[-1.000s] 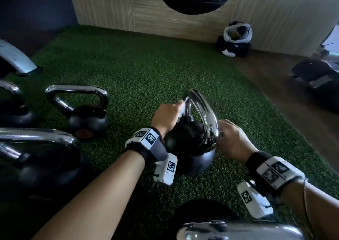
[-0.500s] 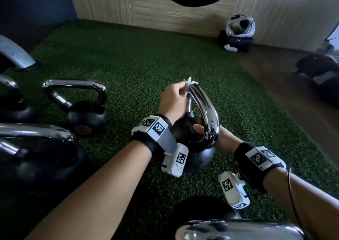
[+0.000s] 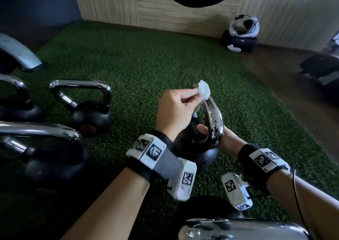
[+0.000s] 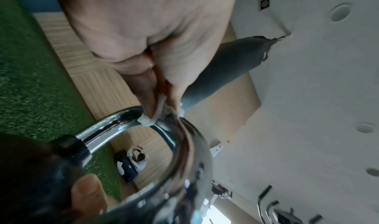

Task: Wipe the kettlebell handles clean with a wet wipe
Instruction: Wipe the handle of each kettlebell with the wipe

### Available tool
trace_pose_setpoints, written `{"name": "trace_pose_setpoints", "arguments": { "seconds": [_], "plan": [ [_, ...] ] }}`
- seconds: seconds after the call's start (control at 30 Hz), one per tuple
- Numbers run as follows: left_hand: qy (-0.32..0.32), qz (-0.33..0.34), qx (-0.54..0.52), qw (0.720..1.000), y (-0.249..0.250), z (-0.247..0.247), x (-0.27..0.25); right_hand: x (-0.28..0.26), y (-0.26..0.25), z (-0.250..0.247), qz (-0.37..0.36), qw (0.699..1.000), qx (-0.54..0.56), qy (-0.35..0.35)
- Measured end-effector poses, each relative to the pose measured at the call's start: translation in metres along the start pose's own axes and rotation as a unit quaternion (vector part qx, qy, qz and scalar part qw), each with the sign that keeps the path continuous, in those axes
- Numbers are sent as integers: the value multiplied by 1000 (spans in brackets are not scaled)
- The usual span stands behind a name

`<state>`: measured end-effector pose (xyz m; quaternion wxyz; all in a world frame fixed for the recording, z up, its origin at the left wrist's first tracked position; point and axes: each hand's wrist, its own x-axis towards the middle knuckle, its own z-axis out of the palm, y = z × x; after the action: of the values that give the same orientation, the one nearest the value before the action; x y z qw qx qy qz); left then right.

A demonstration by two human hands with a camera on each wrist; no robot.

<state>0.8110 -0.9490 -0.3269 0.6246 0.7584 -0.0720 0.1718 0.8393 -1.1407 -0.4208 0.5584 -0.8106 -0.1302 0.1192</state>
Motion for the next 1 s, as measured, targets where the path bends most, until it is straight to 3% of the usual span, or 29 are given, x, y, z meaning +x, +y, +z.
{"name": "trace_pose_setpoints", "arguments": {
  "seconds": [0.1,0.3,0.43,0.5,0.6,0.83,1.0],
  "plan": [
    [-22,21,10,999,3,-3,-19,-1,-4,1,-20,1000,1,-6],
    [-28,-37,-90,995,0,-8,-16,-7,-17,2,-38,999,14,-26],
    [-161,-60,-108,979,-11,-15,-45,-17,-29,1,-66,997,25,-34],
    [-167,-38,-101,980,-16,-15,-51,-21,-34,1,-72,996,34,-44],
    [-125,11,-98,987,-18,-12,-55,-21,-36,2,-60,995,60,-43],
    [-111,116,-10,987,-25,-12,-68,-16,-26,2,-1,999,30,11],
    [-145,122,30,981,-38,-13,-71,-23,-37,6,15,999,38,7]
  ]
}}
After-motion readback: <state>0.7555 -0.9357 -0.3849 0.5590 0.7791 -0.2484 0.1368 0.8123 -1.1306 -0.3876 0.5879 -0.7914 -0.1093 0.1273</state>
